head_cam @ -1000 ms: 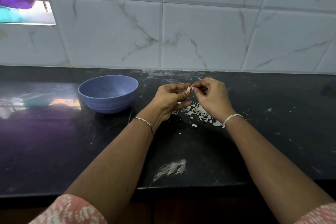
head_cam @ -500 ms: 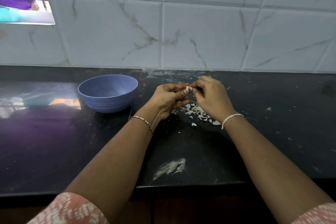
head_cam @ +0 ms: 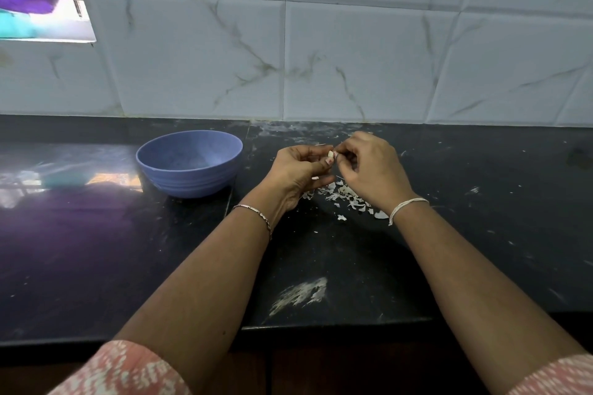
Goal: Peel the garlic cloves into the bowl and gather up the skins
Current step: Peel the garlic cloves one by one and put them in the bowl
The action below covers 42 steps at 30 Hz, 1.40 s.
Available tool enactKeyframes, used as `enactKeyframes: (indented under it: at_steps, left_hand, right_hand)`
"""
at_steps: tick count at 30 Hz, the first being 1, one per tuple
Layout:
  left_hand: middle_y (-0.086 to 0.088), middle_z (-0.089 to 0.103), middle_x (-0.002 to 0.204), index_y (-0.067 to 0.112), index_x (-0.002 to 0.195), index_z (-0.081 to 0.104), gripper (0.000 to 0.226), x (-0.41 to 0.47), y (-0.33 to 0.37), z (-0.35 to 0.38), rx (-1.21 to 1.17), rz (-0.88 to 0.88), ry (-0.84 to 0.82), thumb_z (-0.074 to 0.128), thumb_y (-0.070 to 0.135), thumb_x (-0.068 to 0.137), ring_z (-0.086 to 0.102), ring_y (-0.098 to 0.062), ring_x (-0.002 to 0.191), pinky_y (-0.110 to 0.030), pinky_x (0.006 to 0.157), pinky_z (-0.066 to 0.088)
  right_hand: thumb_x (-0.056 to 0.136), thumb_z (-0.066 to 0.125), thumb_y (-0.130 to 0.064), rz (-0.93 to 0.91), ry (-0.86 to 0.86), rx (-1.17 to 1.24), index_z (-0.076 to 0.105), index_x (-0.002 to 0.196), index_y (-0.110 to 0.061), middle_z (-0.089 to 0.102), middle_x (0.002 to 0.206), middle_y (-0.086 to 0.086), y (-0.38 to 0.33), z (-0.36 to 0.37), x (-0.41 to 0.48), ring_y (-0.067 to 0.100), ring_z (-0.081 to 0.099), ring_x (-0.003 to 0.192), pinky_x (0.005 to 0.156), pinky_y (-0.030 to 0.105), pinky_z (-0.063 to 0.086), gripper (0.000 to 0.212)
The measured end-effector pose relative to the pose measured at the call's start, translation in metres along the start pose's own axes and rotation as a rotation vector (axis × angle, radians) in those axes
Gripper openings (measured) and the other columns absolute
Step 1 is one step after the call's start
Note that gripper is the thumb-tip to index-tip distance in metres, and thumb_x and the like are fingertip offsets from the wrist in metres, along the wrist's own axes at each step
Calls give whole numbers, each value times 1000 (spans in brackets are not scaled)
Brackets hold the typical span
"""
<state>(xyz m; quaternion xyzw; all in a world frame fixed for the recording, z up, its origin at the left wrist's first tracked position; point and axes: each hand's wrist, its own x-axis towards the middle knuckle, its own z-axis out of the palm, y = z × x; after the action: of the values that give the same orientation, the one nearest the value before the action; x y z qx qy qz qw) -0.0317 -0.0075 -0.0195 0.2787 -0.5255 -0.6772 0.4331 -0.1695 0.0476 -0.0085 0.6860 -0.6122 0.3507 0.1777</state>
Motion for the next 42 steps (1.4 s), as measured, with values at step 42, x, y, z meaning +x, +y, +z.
enactKeyframes:
  at_steps: [42]
  left_hand:
    - [-7,72,92,7,114,61,22,-2,0,4,24,49,-45,60,-1,93,70,-17,75,-36,65,62]
  right_hand:
    - [75,73,-5,172,17,57,55,73,-18,53,80,-7,17,-7,-1,14,53,71,66,31,45,22]
